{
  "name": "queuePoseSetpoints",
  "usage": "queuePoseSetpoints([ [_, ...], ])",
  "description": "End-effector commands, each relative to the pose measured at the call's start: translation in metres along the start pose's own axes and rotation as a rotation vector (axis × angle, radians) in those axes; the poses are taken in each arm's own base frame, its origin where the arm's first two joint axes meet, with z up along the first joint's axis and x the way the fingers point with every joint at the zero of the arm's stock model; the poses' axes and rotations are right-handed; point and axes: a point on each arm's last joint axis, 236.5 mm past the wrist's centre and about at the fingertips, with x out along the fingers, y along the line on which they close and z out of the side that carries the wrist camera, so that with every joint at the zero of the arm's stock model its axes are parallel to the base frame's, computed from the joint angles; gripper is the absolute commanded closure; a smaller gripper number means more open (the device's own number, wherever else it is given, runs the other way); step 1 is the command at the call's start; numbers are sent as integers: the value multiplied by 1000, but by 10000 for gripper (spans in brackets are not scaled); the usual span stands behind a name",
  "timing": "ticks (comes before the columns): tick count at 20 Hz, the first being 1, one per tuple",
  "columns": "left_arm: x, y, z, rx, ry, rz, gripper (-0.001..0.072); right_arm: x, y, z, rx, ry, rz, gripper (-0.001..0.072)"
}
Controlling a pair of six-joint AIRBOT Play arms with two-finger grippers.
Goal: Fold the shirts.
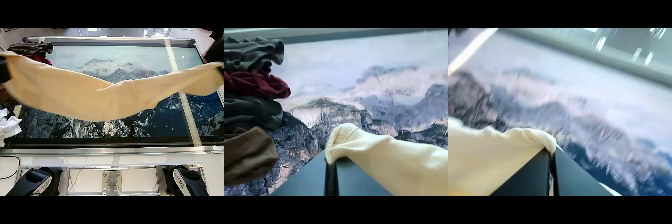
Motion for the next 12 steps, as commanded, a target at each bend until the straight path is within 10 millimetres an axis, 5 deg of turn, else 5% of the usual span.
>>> queuePoseSetpoints([
  [1, -33, 7, -9, -88, -12, -20, 693, -20, -12, 28, -25, -79, -85, 698],
  [3, 5, -5, -44, -54, 152, -10, 693, 22, -33, 4, 34, 57, -64, 698],
  [6, 87, -25, -133, 53, 462, 31, 692, 109, -68, -47, 134, 275, -4, 698],
  [9, 153, -41, -244, 169, 759, 51, 693, 201, -92, -117, 263, 478, 88, 697],
  [12, 221, -67, -313, 244, 823, 1, 692, 278, -97, -194, 398, 638, 183, 696],
])
